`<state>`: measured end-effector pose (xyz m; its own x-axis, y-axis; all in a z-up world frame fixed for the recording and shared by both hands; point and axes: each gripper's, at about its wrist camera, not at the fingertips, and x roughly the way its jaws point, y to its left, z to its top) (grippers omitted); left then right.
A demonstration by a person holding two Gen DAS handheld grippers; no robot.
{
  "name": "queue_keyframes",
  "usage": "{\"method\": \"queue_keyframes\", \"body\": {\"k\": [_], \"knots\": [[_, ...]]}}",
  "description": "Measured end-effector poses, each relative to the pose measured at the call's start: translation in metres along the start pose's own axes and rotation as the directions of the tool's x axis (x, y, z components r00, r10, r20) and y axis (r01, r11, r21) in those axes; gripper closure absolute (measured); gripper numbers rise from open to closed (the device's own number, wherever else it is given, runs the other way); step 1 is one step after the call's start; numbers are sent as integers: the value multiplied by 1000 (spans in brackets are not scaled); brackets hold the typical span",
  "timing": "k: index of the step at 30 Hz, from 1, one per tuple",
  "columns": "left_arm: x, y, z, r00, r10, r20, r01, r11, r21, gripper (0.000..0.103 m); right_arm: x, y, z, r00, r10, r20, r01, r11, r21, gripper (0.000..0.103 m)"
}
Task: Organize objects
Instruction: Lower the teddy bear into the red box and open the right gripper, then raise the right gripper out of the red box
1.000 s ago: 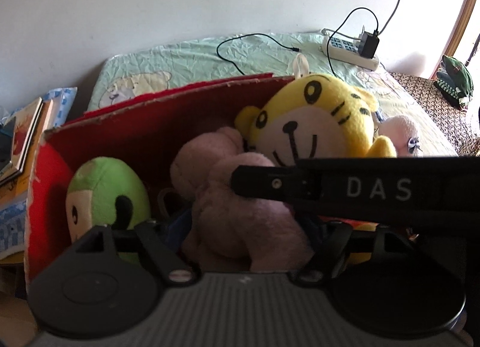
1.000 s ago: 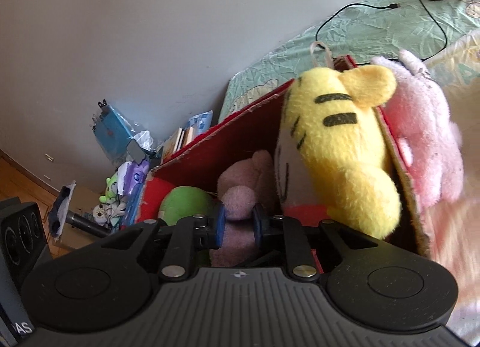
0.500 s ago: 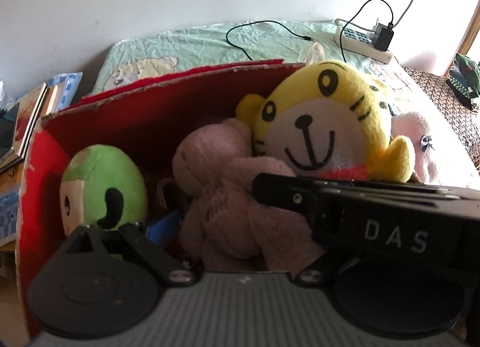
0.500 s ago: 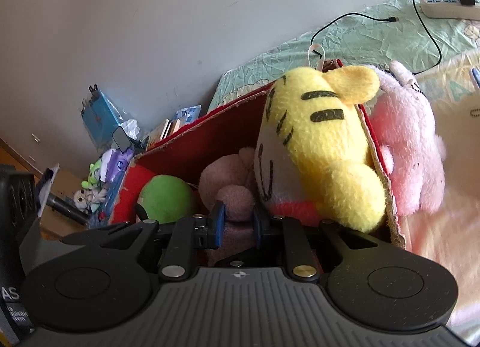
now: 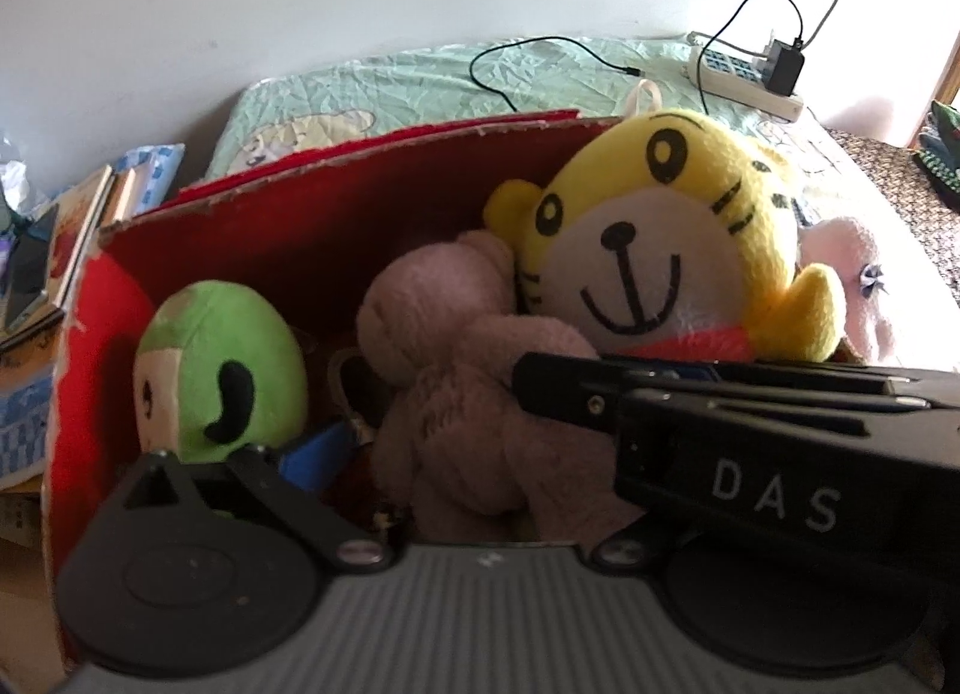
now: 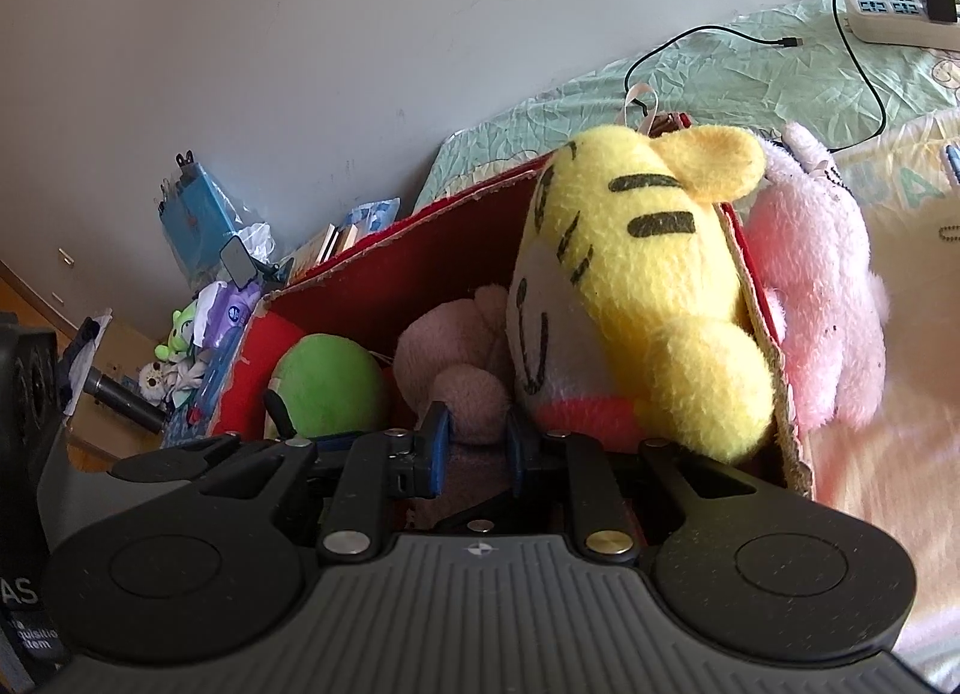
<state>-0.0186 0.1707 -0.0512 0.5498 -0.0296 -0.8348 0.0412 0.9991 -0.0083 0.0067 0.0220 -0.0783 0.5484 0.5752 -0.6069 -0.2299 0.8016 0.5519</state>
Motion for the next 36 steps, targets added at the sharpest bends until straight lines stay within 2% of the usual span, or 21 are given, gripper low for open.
{"method": "queue_keyframes", "body": {"k": [6,16,25,36], "knots": [[0,-1,-2,1000,11,-6,-11,1000,-10,1,0,0,0,1000,-1,-13,1,1000,-16,83],[-9,-10,-4,997,78,4,-78,997,19,1,-8,3,-1,1000,-1,-1,1,999,-42,80],[-15,-12,-8,996,95,-1,-95,996,-1,2,-20,-3,-3,1000,1,9,-1,1000,-26,80],[-23,-29,-11,992,125,25,-125,992,15,2,-39,-9,-9,998,30,58,-29,999,-22,80]]}}
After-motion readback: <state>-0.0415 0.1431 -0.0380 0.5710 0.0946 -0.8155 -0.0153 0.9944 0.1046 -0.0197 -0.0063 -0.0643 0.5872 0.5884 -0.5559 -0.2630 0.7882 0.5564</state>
